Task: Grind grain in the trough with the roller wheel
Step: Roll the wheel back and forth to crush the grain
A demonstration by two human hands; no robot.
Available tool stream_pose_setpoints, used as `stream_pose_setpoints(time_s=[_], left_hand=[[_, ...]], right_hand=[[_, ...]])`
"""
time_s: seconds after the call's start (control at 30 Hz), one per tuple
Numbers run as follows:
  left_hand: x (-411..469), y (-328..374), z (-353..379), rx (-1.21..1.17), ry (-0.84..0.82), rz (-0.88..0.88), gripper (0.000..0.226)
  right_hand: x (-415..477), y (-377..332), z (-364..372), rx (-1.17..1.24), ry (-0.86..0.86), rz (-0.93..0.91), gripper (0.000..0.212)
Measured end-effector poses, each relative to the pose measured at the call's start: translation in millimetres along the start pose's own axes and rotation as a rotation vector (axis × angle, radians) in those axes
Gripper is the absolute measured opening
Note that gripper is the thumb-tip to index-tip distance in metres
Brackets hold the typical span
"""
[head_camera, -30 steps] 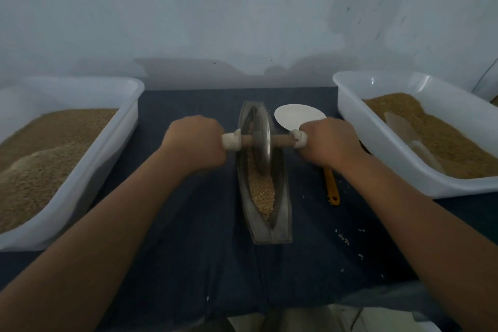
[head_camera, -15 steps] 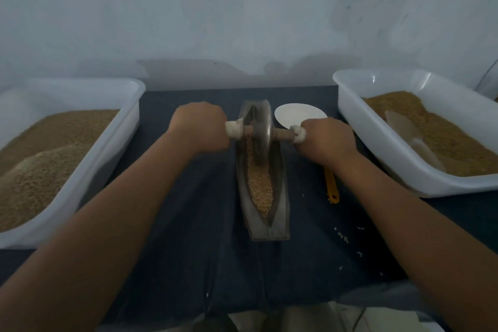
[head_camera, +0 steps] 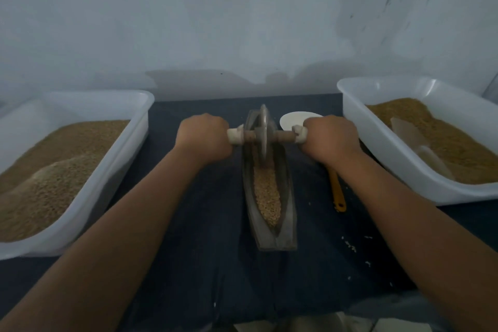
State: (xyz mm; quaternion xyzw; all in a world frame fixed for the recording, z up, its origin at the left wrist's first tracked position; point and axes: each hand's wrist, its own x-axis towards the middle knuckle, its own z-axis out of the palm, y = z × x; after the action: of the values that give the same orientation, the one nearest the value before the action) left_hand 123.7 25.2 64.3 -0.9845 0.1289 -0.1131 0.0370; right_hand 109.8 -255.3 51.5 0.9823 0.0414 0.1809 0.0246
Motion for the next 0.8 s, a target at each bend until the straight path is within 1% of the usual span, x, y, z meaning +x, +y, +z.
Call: stream_pose_setpoints(time_s=[0.07, 0.13, 0.17, 0.23, 0.3, 0.33, 0.4, 0.5, 0.6, 0.67, 0.73, 0.8], left_hand=[[-9, 0, -3, -0.055, -0.050, 0.015, 0.026], [-37, -5, 1, -0.092, -0.093, 0.044, 0.022], [-57, -6, 4, -0.091, -0.080, 0.069, 0.023], [-95, -8, 10, -0.093, -0.020, 0.101, 0.027], [-103, -12, 14, -0.101, -0.003, 0.102, 0.029], [-96, -13, 15, -0.104, -0.017, 0.097, 0.028], [-71, -10, 16, -0.106, -0.063, 0.061, 0.026], [-20, -5, 8, -0.061, -0.041, -0.015, 0.028], [-1, 1, -5, -0.028, -0.035, 0.002, 0.031], [-11, 3, -11, -0.009, -0.060, 0.036, 0.027], [-38, 1, -10, 0.027, -0.057, 0.100, 0.023], [-70, -1, -7, 0.064, 0.023, 0.186, 0.023]], right_hand=[[-6, 3, -7, 0.002, -0.072, -0.018, 0.038], [-27, 8, -17, 0.011, -0.165, -0.085, 0.037], [-41, 10, -23, -0.007, -0.132, -0.148, 0.034], [-69, 13, -35, -0.033, 0.000, -0.302, 0.029], [-76, 13, -41, -0.018, 0.019, -0.334, 0.028], [-71, 13, -39, -0.001, 0.000, -0.322, 0.030], [-47, 8, -29, -0.018, -0.078, -0.218, 0.034], [-10, 1, -12, -0.023, -0.039, -0.079, 0.036], [0, 1, -2, -0.014, -0.059, 0.014, 0.034], [-11, 4, -3, 0.038, -0.163, 0.023, 0.034], [-37, 10, -10, 0.065, -0.245, -0.029, 0.030], [-69, 20, -19, 0.081, -0.280, -0.105, 0.028]])
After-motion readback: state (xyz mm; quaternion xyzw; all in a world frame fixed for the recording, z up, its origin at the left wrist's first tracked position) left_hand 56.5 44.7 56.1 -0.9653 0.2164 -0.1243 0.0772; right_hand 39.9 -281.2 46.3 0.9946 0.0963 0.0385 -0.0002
